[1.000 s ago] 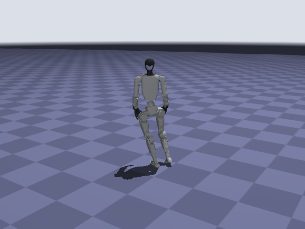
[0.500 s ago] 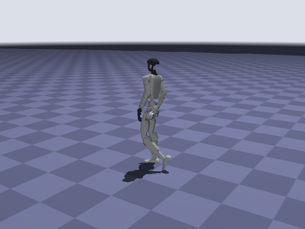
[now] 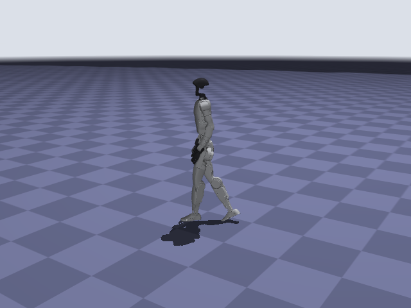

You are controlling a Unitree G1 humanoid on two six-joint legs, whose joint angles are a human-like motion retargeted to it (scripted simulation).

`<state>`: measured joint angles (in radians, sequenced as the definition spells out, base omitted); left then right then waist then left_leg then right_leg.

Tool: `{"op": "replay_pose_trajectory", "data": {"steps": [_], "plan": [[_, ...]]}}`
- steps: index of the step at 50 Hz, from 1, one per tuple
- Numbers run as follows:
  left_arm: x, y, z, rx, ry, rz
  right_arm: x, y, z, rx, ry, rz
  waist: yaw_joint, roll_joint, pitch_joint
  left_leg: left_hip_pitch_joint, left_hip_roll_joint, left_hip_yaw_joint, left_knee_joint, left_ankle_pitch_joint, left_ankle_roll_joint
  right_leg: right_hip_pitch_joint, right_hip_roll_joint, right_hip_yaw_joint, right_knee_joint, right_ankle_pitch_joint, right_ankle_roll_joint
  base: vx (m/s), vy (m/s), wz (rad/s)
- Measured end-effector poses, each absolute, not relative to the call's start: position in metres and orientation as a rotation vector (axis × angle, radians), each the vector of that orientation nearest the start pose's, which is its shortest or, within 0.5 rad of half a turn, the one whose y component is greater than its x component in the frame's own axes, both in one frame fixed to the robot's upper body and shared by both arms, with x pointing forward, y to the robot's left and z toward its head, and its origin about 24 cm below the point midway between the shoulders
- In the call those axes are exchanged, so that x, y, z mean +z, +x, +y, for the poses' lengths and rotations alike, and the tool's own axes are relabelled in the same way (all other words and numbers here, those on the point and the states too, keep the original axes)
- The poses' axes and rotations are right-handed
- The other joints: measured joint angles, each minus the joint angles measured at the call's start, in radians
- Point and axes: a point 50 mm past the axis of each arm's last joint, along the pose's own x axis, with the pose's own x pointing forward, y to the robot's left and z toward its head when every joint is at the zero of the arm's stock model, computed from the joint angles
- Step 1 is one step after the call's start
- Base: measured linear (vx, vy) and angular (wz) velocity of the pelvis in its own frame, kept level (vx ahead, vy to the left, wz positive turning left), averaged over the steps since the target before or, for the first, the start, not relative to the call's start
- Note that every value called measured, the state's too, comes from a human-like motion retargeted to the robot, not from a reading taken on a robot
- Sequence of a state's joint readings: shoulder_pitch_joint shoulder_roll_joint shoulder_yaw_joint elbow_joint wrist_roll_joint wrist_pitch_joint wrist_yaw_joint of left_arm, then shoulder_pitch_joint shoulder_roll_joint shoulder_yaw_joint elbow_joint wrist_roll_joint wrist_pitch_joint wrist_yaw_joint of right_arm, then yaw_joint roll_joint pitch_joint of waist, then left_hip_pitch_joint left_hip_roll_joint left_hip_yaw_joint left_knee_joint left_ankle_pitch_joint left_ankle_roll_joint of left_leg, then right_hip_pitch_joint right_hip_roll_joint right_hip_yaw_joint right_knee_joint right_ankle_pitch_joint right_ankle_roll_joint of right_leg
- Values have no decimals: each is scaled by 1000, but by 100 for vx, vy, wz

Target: Walk run

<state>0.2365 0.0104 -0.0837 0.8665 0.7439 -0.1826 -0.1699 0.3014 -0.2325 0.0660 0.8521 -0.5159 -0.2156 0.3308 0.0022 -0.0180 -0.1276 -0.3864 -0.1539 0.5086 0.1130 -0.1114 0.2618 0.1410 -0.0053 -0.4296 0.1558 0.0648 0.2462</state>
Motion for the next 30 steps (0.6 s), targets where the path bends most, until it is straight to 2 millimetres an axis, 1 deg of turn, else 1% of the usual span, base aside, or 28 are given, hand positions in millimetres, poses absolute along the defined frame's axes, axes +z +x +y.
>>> {"op": "replay_pose_trajectory", "data": {"steps": [2, 3, 5, 7, 8, 9, 12, 13, 15, 17, 20, 22, 25, 26, 27, 28, 29, 30], "plan": [[-154, 79, 131, -665, 533, 938, -149, 59, -205, 534, -475, 1035, 9, 40, -11, -39, 77, -48, 42, -6, 0, -87, 62, 59, 129, 219, 16, 61, -11, 40], [-154, 79, 131, -693, 522, 948, -148, 61, -205, 510, -474, 1025, -5, 71, -16, -38, 91, -106, 62, -27, 0, -130, 93, 89, 208, 300, 16, 70, 6, 113], [-154, 77, 131, -729, 533, 950, -146, 65, -209, 467, -495, 997, -37, 136, -16, 5, 116, -170, 76, -66, 0, -195, 148, 162, 365, 432, 16, 78, 15, 154], [-153, 75, 130, -759, 567, 932, -142, 69, -216, 423, -543, 959, -48, 173, -9, 68, 125, -191, 67, -90, -1, -238, 189, 286, 465, 366, 15, 77, 19, 151], [-154, 73, 128, -777, 583, 930, -140, 70, -219, 396, -566, 937, -55, 184, -2, 102, 110, -222, 59, -102, 0, -250, 182, 326, 499, 300, 14, 86, 19, 149], [-154, 71, 128, -793, 597, 937, -138, 71, -220, 365, -581, 913, -56, 191, 4, 130, 102, -244, 50, -109, 0, -264, 161, 332, 511, 260, -11, 83, 12, 139], [-156, 63, 126, -832, 616, 966, -132, 74, -221, 259, -591, 836, -88, 207, 17, 203, 90, -311, 20, -121, 0, -326, 80, 309, 496, 161, -124, 71, -1, 198], [-157, 61, 126, -836, 613, 971, -130, 75, -219, 231, -587, 806, -110, 213, 21, 223, 85, -345, 14, -125, 0, -354, 45, 288, 485, 118, -172, 67, -7, 236], [-157, 58, 125, -831, 597, 975, -125, 78, -216, 185, -577, 743, -138, 214, 32, 256, 68, -408, 8, -137, 0, -406, 6, 295, 430, 61, -247, 61, -11, 210], [-158, 57, 124, -832, 575, 983, -121, 81, -212, 149, -576, 683, -150, 203, 47, 290, 45, -453, 6, -152, 0, -451, -2, 350, 341, 33, -236, 60, -15, 166], [-160, 55, 124, -859, 531, 1018, -116, 87, -204, 119, -610, 605, -155, 167, 81, 350, -3, -521, 2, -170, 0, -518, -12, 415, 218, -3, -177, 77, -25, 125], [-161, 54, 123, -875, 499, 1038, -112, 94, -203, 113, -672, 558, -158, 148, 108, 399, -32, -555, -8, -174, 0, -564, -14, 433, 154, -26, -147, 74, -24, 93], [-162, 48, 122, -873, 471, 1056, -105, 101, -205, 110, -776, 491, -182, 144, 133, 464, -52, -601, -19, -167, -10, -617, 2, 439, 61, -69, -97, 80, -21, 82], [-162, 46, 122, -870, 468, 1059, -103, 103, -206, 106, -797, 475, -197, 151, 135, 480, -49, -609, -16, -147, -29, -628, 10, 428, 43, -79, -88, 81, -18, 81], [-162, 45, 121, -866, 465, 1062, -102, 104, -207, 101, -812, 461, -212, 160, 135, 492, -44, -616, -12, -120, -53, -639, 18, 412, 30, -86, -89, 98, -21, 83], [-162, 44, 120, -864, 463, 1063, -101, 105, -207, 94, -816, 450, -227, 173, 134, 498, -35, -621, -3, -80, -85, -649, 25, 385, 31, -89, -107, 107, -21, 98], [-162, 44, 119, -865, 462, 1063, -100, 106, -208, 83, -806, 444, -245, 191, 131, 499, -22, -634, 18, -26, -128, -659, 33, 365, 43, -53, -163, 100, -16, 118], [-162, 43, 117, -869, 460, 1063, -100, 106, -208, 71, -789, 442, -265, 212, 128, 497, -7, -650, 44, 36, -176, -668, 43, 349, 61, 2, -239, 105, -21, 97]]}}
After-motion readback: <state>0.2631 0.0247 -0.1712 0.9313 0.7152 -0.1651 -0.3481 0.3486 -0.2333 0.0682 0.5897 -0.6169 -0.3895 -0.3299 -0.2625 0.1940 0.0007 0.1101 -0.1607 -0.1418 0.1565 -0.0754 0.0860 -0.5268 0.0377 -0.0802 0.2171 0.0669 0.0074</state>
